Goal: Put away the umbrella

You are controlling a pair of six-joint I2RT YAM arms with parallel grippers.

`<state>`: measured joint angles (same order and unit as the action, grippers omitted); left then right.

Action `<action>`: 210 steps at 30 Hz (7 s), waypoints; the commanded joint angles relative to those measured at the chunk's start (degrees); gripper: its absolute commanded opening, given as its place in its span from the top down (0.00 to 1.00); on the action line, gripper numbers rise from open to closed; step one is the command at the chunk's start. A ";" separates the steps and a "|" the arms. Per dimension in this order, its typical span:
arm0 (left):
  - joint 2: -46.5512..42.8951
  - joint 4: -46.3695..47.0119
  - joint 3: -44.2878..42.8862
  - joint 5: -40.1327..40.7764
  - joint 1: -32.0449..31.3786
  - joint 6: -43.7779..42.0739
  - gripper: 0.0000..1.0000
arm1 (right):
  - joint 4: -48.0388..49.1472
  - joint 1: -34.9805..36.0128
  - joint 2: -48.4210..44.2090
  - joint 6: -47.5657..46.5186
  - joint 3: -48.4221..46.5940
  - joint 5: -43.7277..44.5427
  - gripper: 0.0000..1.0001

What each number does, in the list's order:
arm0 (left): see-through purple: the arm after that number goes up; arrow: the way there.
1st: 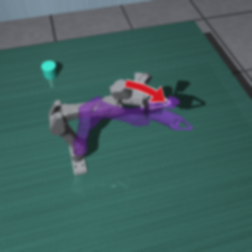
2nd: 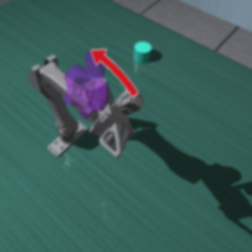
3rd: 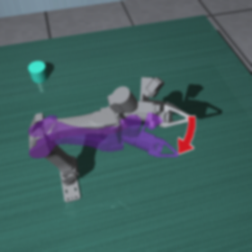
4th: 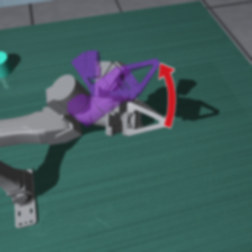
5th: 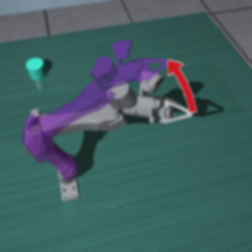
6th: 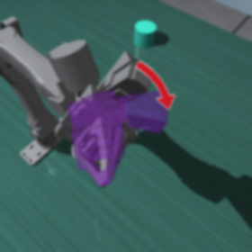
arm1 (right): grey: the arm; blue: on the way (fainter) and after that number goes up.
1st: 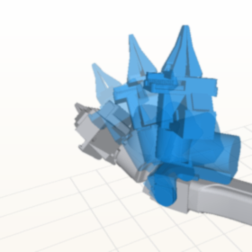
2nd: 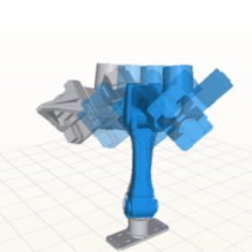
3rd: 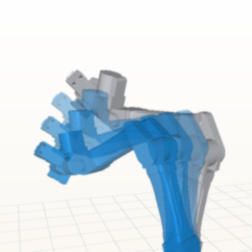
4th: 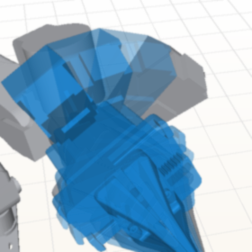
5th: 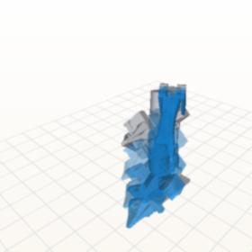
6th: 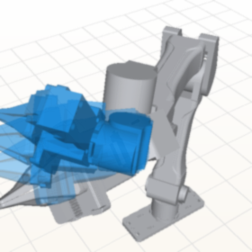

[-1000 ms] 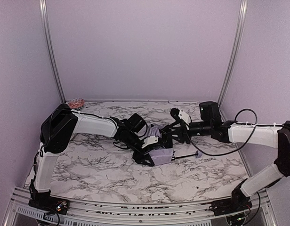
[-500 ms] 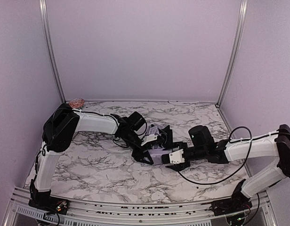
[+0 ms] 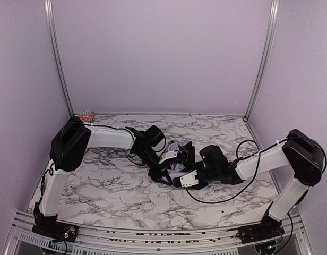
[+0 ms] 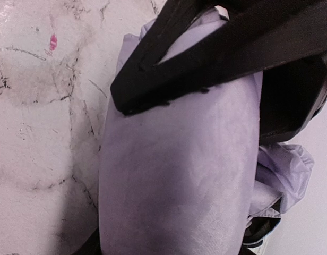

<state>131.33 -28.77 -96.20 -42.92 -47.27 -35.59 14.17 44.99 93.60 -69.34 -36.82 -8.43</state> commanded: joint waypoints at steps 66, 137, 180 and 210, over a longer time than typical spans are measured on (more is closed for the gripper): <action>-19.74 26.36 33.90 30.91 -7.08 -9.59 0.76 | -38.94 -12.44 15.02 33.15 -29.32 -41.31 0.42; -40.08 42.00 48.25 18.92 3.04 -3.31 0.18 | -47.43 -3.51 19.03 30.40 -29.03 -26.07 0.78; -28.06 50.02 39.22 11.11 13.93 33.85 0.20 | -11.85 -4.37 -2.90 23.65 -9.51 -23.80 1.00; -14.82 32.26 18.49 5.25 5.11 23.60 1.00 | -11.50 7.84 -1.58 13.76 -5.73 -4.73 1.00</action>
<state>116.77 2.52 -73.28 -37.43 -40.71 -10.20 4.67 51.31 92.03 -53.89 -41.93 -13.30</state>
